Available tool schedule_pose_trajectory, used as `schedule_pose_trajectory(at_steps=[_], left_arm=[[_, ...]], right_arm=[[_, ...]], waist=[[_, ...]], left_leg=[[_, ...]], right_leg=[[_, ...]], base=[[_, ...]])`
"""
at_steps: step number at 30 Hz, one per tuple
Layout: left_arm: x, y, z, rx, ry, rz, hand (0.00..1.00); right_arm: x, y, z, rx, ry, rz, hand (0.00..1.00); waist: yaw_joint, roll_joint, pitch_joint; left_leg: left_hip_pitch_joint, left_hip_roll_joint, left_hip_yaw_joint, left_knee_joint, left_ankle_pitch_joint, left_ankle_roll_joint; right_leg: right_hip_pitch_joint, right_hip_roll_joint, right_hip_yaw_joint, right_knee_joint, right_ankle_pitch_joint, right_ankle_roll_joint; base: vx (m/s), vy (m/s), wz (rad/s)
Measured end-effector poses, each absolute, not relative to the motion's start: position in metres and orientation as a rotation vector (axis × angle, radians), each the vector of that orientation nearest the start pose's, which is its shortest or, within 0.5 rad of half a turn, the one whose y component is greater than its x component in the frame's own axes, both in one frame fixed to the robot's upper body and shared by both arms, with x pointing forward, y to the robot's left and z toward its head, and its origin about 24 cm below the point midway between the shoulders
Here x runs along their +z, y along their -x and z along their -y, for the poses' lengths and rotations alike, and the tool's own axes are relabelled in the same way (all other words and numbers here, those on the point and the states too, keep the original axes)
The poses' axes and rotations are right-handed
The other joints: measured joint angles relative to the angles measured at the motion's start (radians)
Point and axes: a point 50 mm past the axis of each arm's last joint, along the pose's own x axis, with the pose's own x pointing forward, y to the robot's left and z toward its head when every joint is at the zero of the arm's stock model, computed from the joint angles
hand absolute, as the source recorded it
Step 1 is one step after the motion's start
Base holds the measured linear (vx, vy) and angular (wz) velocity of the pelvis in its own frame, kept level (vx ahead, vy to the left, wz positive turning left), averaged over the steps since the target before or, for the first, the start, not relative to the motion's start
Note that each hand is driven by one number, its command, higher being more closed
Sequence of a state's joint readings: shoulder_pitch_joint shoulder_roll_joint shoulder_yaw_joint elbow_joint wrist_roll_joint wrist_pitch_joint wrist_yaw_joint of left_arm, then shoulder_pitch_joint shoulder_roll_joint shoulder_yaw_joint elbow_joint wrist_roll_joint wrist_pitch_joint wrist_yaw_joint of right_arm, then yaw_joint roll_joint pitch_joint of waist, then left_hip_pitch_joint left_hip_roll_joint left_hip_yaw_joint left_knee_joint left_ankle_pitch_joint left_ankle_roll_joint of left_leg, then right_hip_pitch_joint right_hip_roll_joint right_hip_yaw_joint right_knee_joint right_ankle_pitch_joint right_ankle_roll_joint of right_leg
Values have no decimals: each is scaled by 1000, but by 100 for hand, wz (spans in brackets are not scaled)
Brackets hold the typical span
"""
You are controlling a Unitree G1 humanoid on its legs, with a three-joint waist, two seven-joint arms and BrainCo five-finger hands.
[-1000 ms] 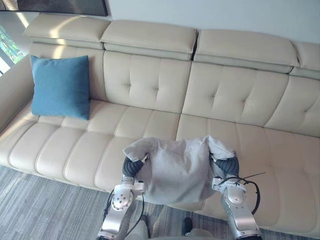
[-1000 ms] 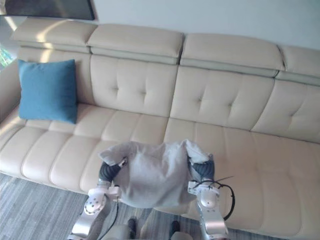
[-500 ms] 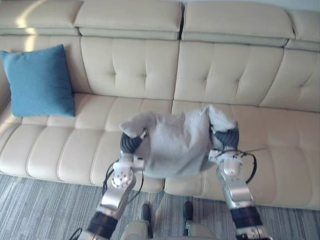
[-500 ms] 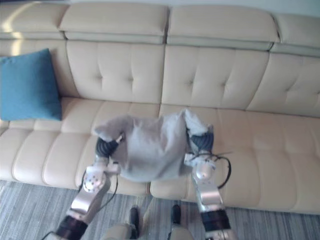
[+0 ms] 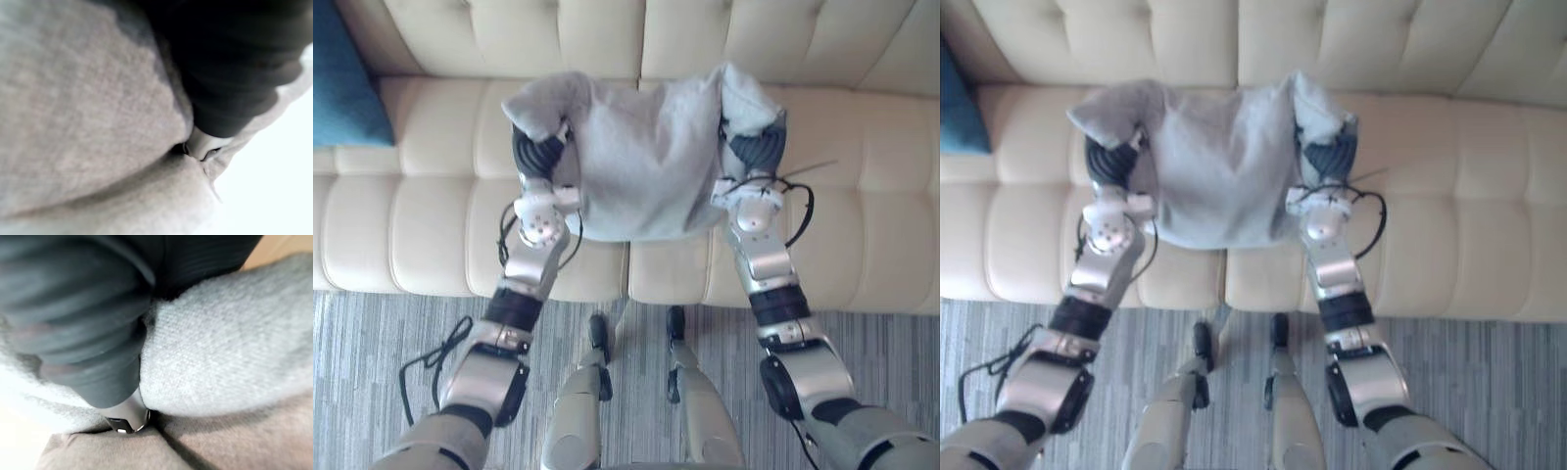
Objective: Pick up cushions and gather them together orderly.
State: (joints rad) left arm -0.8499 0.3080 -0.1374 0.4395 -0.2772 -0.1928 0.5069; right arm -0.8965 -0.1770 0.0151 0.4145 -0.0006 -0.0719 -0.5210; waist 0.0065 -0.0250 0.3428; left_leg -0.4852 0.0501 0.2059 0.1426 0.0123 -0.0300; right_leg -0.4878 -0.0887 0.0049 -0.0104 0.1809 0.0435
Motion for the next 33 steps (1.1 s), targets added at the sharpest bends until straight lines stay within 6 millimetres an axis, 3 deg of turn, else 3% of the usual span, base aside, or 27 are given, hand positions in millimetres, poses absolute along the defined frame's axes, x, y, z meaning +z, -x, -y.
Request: schedule_pose_trajectory(at_steps=[2,3,6,13,18,22,29,30,33], left_arm=[[251,-377,-160,305,48,611,100],[266,-380,-162,317,40,640,0],[303,-379,-171,360,66,727,0],[328,-378,-184,442,79,769,0],[344,-379,-197,480,79,773,0],[350,-374,-221,487,165,771,0],[360,-357,-254,410,370,855,0],[353,-352,-259,402,362,872,0],[302,-351,-271,424,288,779,0]], right_arm=[[263,-377,139,-368,44,621,100],[277,-379,138,-372,47,647,0],[311,-375,137,-414,5,733,0],[332,-374,154,-502,12,781,0],[350,-371,180,-554,-65,794,0],[354,-366,214,-586,-182,779,0],[320,-358,248,-570,-165,733,0],[310,-354,251,-561,-162,735,0],[268,-345,264,-552,-104,660,0]], waist=[[-3,0,31],[-6,1,48],[-15,-4,57],[-16,-4,70],[-17,-4,77],[-16,-4,77],[-5,-3,76],[-5,-3,75],[-4,-2,75]], left_leg=[[-8,-2,1,0,2,2],[-16,-6,1,0,4,4],[-85,-13,4,0,14,8],[-105,-13,-15,-3,15,8],[-108,-17,-19,-4,15,8],[-104,-13,-23,-4,16,7],[-53,1,-25,-4,15,6],[-46,2,-24,-3,15,6],[-15,9,-25,-3,14,4]], right_leg=[[-2,-1,8,-23,26,2],[-7,-3,12,-34,31,2],[-68,-9,26,-63,65,12],[-85,-6,39,-77,84,24],[-89,-8,45,-77,91,23],[-84,-8,40,-77,92,23],[-34,-4,33,-77,92,22],[-28,-4,32,-77,92,22],[6,2,28,-77,91,22]], base=[[-16,3,-10],[-31,7,-7],[-33,18,-3],[-5,8,-2],[-4,5,-1],[0,0,0],[-2,-4,-1],[0,0,0],[-13,-30,0]])
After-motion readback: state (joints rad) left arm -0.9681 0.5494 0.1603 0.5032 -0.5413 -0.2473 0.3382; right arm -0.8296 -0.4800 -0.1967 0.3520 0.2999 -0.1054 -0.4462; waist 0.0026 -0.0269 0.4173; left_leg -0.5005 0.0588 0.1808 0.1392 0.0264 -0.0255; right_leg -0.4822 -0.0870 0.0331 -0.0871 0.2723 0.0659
